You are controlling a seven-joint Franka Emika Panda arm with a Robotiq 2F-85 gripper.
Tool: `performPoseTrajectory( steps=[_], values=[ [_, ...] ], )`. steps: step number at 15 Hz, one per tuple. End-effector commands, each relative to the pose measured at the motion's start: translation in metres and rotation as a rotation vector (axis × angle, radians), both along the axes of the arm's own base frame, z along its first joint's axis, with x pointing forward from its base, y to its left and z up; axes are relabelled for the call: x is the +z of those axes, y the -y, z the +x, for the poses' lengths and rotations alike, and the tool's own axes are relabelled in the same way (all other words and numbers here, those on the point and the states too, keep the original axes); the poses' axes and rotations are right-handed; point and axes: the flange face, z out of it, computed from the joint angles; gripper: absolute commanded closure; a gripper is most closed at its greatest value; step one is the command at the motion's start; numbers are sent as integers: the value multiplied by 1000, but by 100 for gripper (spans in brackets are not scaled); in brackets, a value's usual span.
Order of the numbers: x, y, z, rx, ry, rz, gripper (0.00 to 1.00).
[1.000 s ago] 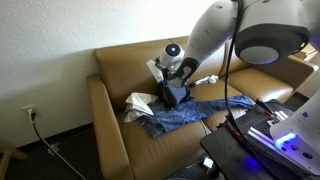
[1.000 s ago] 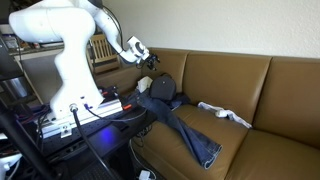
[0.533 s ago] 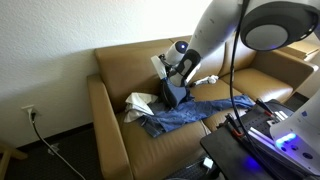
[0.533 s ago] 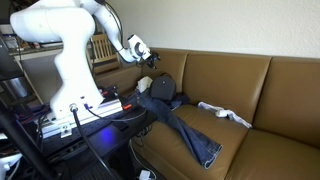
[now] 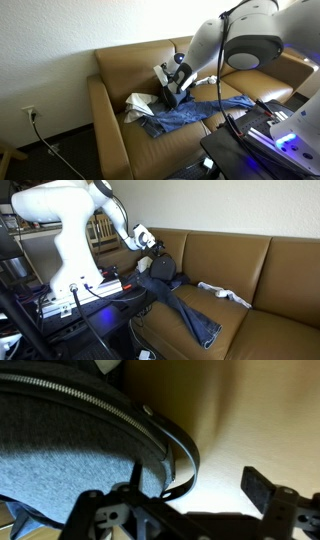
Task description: Move the bag to the right
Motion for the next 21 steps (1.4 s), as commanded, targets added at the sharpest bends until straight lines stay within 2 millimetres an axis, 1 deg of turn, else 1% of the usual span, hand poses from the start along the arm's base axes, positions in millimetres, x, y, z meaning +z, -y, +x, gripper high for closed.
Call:
performPoseTrajectory(
  steps=[1,5,11,12,13,14,15,18,21],
  values=[
    [-15,7,21,24,82,5,0],
    [-29,0,29,56,123,-7,0],
    [-48,2,40,66,175,-23,0],
    [-44,6,39,72,197,-42,0],
    [-27,13,31,73,213,-52,0],
    [-27,15,28,80,228,-65,25],
    [-14,6,37,73,231,-74,26],
    [-2,12,39,48,253,-91,47],
    [2,15,38,22,267,-91,68]
  ],
)
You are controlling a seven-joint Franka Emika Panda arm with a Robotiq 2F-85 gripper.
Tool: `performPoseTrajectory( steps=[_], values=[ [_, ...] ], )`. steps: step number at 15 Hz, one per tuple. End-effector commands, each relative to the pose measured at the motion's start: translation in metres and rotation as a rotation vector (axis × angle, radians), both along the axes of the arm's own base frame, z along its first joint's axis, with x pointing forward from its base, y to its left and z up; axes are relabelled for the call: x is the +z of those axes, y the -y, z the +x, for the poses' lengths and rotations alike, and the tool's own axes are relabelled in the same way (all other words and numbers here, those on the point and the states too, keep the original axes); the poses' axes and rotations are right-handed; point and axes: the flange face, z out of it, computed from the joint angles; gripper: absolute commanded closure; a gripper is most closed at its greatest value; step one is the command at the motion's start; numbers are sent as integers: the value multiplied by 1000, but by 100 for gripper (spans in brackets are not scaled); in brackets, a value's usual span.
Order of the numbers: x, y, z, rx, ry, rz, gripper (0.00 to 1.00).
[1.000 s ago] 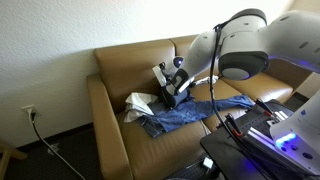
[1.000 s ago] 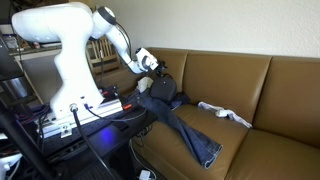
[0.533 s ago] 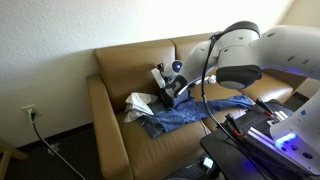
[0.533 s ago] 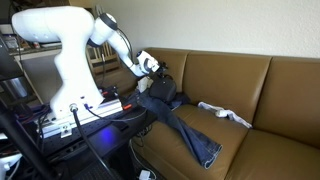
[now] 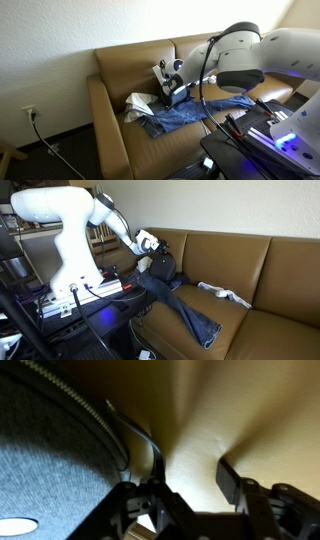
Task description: Move the bag to the right
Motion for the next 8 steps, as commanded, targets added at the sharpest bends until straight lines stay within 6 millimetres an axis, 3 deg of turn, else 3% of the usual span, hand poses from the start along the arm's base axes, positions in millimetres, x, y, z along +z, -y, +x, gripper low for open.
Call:
performPoseTrajectory(
  steps=[1,5,8],
  values=[
    [17,13,9,-30,39,-10,75],
    [20,39,6,-148,77,61,99],
    [31,68,8,-271,132,135,100]
  ],
)
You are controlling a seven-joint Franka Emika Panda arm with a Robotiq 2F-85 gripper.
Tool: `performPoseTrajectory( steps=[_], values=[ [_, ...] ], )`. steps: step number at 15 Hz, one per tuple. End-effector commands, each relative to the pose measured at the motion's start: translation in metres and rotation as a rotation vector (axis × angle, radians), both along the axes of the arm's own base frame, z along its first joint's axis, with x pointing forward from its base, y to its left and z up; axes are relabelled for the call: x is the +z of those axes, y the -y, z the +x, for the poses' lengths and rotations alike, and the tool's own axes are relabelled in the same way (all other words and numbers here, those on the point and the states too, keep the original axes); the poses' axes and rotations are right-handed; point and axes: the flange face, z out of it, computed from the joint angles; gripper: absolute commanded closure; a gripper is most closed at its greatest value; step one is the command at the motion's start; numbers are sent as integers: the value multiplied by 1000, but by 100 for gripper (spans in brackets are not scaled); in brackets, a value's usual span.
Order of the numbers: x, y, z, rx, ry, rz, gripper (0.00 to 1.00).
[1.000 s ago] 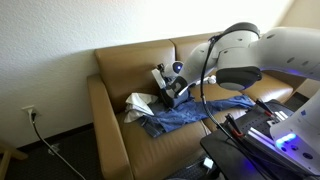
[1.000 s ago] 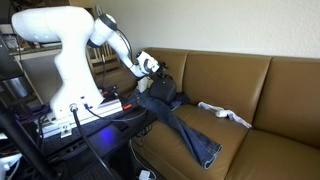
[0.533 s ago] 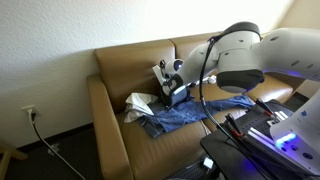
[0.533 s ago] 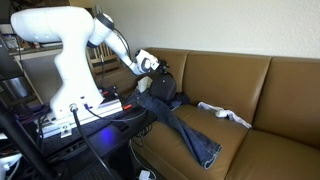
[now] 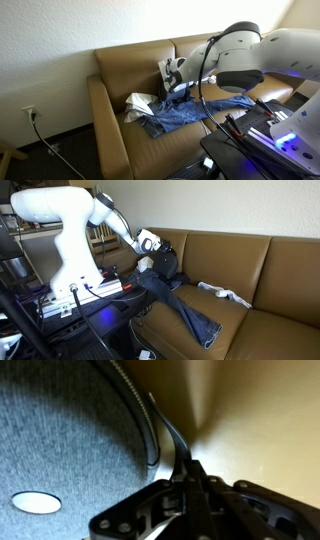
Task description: Move the bag to the right
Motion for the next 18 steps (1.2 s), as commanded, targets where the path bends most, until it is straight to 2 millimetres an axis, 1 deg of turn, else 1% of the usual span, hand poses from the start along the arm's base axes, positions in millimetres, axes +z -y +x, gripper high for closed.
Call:
performPoseTrajectory(
  steps=[1,4,6,8,9,10,11,12,13,14,16,18],
  values=[
    [26,38,11,-142,104,78,100],
    [48,70,13,-247,181,119,100],
    [74,93,20,-307,251,137,100],
    [104,121,29,-358,327,150,100],
    [115,135,34,-378,353,157,100],
    [124,141,43,-382,352,177,100],
    [133,137,59,-366,353,233,74],
    [143,129,73,-343,349,283,72],
    [148,124,81,-320,346,303,67],
    [160,120,91,-302,348,337,59],
    [191,109,106,-255,336,401,44],
    [222,92,110,-194,297,457,30]
  ],
)
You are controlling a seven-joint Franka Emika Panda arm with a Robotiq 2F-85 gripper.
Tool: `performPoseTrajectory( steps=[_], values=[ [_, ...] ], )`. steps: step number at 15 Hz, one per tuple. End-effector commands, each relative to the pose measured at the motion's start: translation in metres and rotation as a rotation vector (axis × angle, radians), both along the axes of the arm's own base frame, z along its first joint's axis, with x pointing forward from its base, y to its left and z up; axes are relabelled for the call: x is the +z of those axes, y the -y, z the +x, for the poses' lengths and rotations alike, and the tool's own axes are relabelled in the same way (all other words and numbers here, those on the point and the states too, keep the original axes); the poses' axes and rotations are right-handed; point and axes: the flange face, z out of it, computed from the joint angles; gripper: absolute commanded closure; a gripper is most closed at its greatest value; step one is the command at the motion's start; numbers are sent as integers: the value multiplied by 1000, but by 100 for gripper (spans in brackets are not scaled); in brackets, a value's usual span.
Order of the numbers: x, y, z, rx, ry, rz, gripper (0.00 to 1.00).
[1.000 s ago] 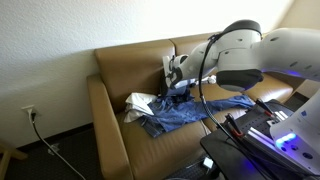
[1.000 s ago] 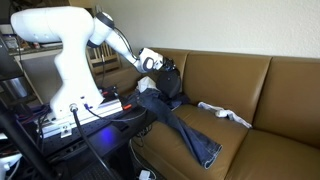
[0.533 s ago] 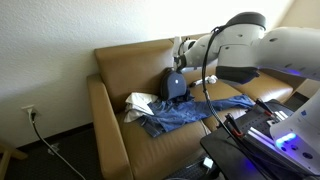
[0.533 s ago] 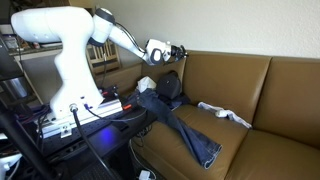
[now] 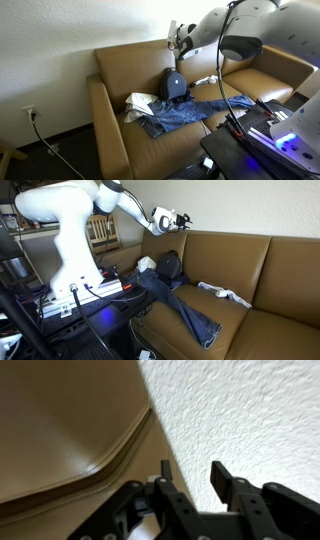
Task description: Move the bag to the right
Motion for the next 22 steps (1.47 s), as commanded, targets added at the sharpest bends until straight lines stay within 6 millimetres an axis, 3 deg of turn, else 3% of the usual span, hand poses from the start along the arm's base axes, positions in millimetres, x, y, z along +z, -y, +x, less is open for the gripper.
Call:
performPoseTrajectory(
  steps=[1,4,6,8,9,10,11,13,16,19,22],
  values=[
    [63,-28,9,120,-21,120,24],
    [97,-69,-8,262,-71,188,3],
    [98,-100,-31,353,-125,225,0],
    [105,-134,-40,444,-137,286,0],
    [92,-116,-45,272,-128,342,0],
    [93,-127,-53,269,-132,409,0],
    [94,-128,-33,331,-116,336,0],
    [92,-136,-38,332,-123,342,0],
    [93,-131,-36,328,-120,341,0],
    [52,-128,-38,267,-345,326,0],
    [36,-107,-51,195,-512,281,0]
  ],
)
